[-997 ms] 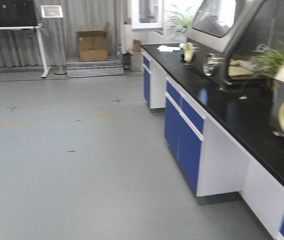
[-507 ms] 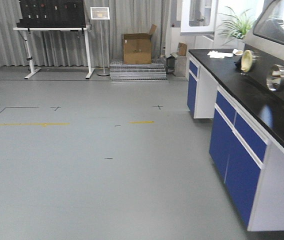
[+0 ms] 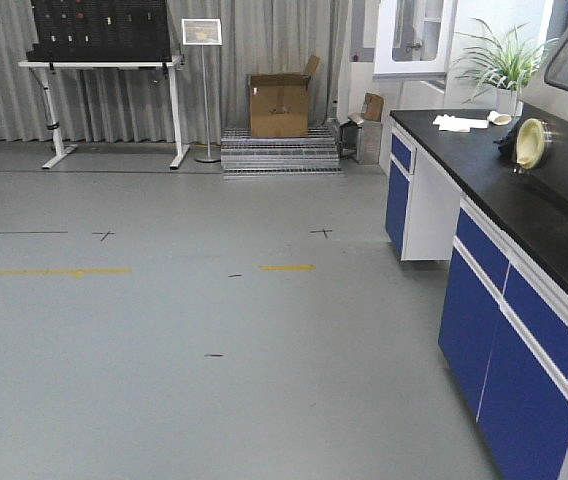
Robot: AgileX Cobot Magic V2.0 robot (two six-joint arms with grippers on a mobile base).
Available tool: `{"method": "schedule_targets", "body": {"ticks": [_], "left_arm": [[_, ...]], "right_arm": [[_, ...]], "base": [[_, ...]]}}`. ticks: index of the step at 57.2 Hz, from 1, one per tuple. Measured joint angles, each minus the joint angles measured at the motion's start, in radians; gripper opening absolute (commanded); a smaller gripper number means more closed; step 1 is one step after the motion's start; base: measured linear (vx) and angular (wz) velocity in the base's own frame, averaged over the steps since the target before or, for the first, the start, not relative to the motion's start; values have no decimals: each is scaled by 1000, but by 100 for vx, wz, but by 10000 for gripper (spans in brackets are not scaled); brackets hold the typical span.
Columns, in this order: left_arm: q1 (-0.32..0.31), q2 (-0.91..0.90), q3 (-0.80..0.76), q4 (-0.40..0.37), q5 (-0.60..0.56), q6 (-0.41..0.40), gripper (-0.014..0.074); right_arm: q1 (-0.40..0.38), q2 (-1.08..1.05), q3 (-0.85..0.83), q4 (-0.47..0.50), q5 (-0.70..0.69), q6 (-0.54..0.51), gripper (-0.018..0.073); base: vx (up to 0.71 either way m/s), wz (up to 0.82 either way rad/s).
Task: Sort red and green spoons into left cabinet
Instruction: 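Drive the base away from the bench toward the white cabinet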
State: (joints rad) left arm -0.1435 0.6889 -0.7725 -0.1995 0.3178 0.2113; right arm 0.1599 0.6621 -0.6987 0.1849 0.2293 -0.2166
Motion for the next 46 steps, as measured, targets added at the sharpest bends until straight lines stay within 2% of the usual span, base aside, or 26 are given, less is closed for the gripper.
{"method": "schedule_targets", "body": {"ticks": [18, 46], "left_arm": [[0, 0, 0, 0, 0, 0, -1], [0, 0, 0, 0, 0, 0, -1]], "right_arm": [[0, 0, 0, 0, 0, 0, -4], [0, 0, 0, 0, 0, 0, -4]], "base": [[47, 0], [50, 18]]}}
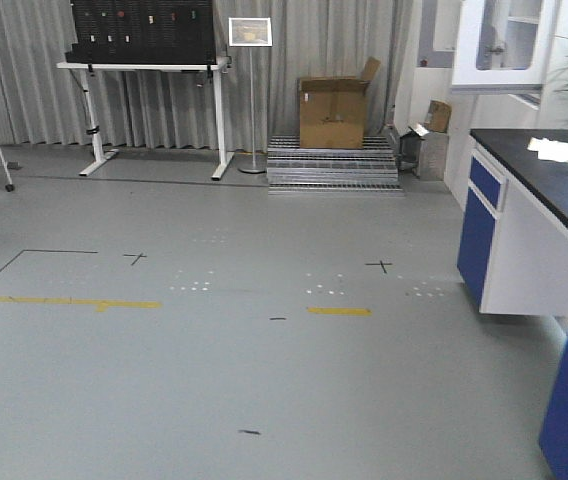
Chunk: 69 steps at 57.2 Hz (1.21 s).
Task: Sort red and green spoons into left cabinet
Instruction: 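Drive the base away from the bench toward the white cabinet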
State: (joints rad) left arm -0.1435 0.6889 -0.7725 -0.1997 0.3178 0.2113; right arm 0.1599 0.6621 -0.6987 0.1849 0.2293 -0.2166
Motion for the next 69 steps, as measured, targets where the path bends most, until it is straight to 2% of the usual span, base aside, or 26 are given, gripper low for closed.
{"method": "schedule_targets", "body": {"ticks": [69], "left_arm": [[0, 0, 0, 0, 0, 0, -1]], "right_arm": [[0, 0, 0, 0, 0, 0, -4]], "base": [[59, 1]]}}
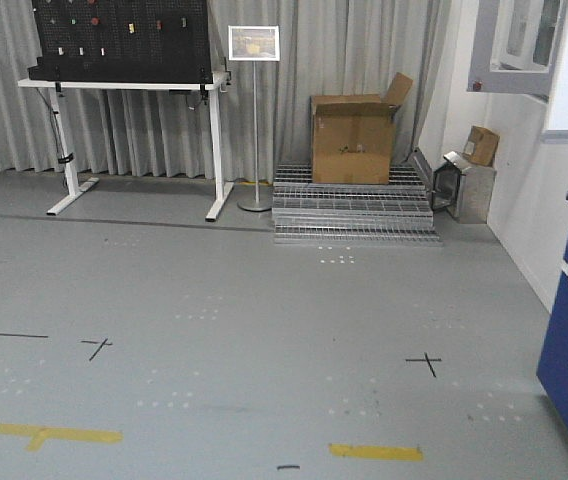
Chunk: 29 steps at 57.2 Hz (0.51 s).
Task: Sort red and green spoons into left cabinet
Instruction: 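Drive the base away from the bench toward the white cabinet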
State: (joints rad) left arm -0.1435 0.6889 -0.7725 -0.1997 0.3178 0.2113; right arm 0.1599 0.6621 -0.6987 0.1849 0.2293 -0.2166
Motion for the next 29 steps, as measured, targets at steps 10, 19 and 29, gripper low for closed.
{"method": "schedule_targets", "body": {"ticks": [10, 19, 29], "left_arm": [[0, 0, 0, 0, 0, 0, -1], [0, -1, 0, 0, 0, 0, -1], [0, -1, 0, 0, 1, 0, -1]], "right_arm": [[0, 0, 0, 0, 0, 0, -4], [0, 0, 0, 0, -1, 0, -4], [0, 0, 0, 0, -1, 0, -4]], "base": [[63, 3], [65, 0], [66, -6]]}}
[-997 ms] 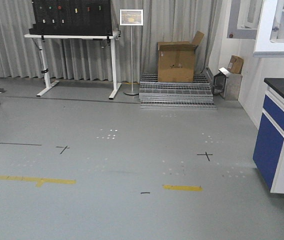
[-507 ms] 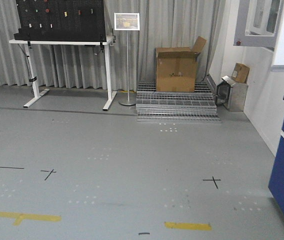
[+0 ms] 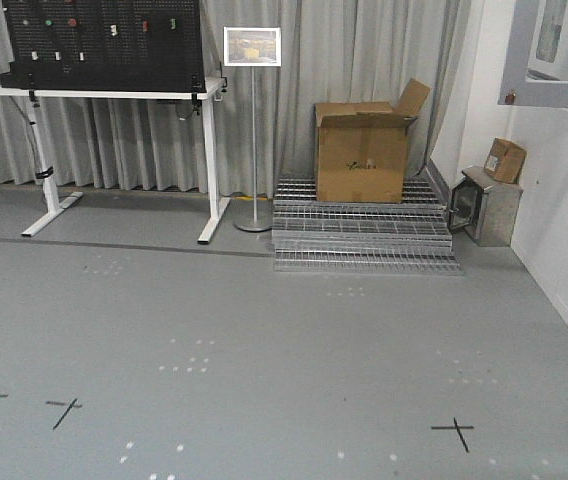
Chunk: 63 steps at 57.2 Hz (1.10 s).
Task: Sort red and green spoons into left cabinet
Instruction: 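Drive the base away from the bench toward the white cabinet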
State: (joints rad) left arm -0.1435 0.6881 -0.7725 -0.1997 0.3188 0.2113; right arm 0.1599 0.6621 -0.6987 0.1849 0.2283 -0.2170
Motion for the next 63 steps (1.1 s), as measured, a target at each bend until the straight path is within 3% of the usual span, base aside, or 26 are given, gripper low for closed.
{"method": "schedule_targets", "body": {"ticks": [63], "left_arm": [[0, 0, 0, 0, 15, 0, -1]], "right_arm": [[0, 0, 0, 0, 1, 0, -4]], "base": [[63, -5]]}}
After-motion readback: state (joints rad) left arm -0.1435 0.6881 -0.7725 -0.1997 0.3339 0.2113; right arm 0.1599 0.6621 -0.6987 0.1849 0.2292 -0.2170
